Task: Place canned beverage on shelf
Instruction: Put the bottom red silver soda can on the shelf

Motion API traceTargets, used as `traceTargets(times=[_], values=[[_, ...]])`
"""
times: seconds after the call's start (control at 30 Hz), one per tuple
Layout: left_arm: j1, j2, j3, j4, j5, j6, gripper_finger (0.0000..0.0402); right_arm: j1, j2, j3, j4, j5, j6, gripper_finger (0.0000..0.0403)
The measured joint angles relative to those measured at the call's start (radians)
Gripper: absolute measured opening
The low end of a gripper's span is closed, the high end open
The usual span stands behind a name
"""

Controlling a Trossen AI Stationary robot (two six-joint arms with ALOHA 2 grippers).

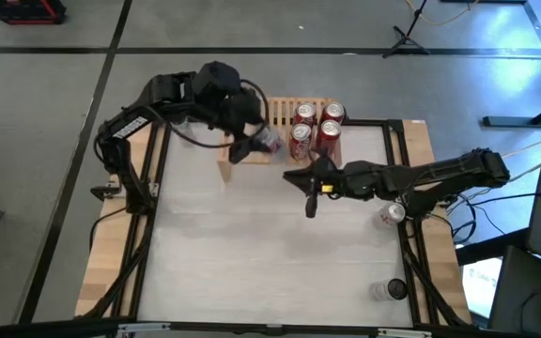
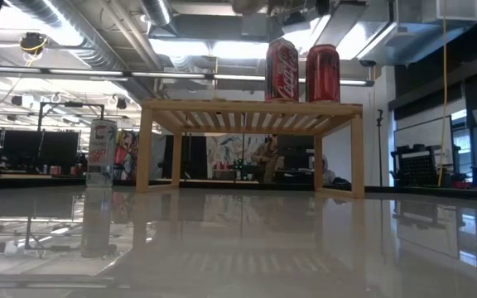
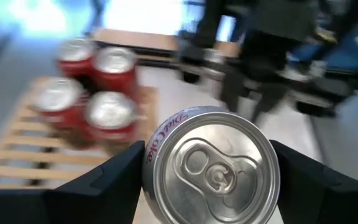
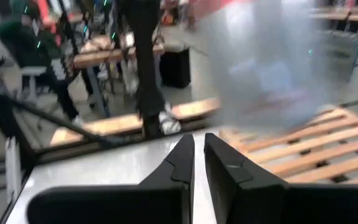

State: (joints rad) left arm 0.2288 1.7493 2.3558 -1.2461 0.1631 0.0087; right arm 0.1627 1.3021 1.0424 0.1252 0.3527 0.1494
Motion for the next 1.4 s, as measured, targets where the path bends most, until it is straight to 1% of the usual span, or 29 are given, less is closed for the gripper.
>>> traceTargets(times=[0.1,0.17,0.23,0.33,0.47,0.57,0.8,0.93,1.2,1.3,1.4], values=[[0.040,0.000,0.000,-0.037,-0.096,0.024,0.0270,0.005,-0.019,-0.001,-0.038,-0.005,0.011,0.0022],[0.086,0.001,0.000,-0.059,-0.124,0.030,0.0270,0.022,-0.045,-0.001,-0.064,-0.004,0.037,0.0017],[0.138,0.010,-0.010,-0.066,-0.130,0.047,0.0270,0.028,-0.059,0.000,-0.099,-0.003,0.059,0.0014],[0.221,0.031,-0.050,-0.051,-0.093,0.074,0.0270,0.028,-0.067,-0.001,-0.188,-0.014,0.113,0.0012],[0.287,0.093,-0.079,0.012,0.022,0.093,0.0270,0.027,-0.075,-0.001,-0.292,-0.032,0.198,0.0012],[0.302,0.143,-0.079,0.044,0.075,0.110,0.0270,0.027,-0.075,0.000,-0.376,-0.038,0.268,0.0012],[0.307,0.238,-0.079,0.028,0.057,0.152,0.0270,0.027,-0.075,0.000,-0.505,-0.096,0.377,0.0012],[0.311,0.260,-0.079,0.029,0.080,0.157,0.0270,0.027,-0.075,0.000,-0.512,-0.105,0.381,0.0012],[0.307,0.264,-0.079,0.033,0.088,0.159,0.0272,0.027,-0.075,0.000,-0.520,-0.106,0.381,0.0012],[0.307,0.264,-0.079,0.032,0.086,0.158,0.0282,0.027,-0.075,0.000,-0.520,-0.106,0.378,0.0012],[0.303,0.264,-0.079,0.035,0.093,0.160,0.0304,0.027,-0.075,0.000,-0.520,-0.105,0.378,0.0012]])
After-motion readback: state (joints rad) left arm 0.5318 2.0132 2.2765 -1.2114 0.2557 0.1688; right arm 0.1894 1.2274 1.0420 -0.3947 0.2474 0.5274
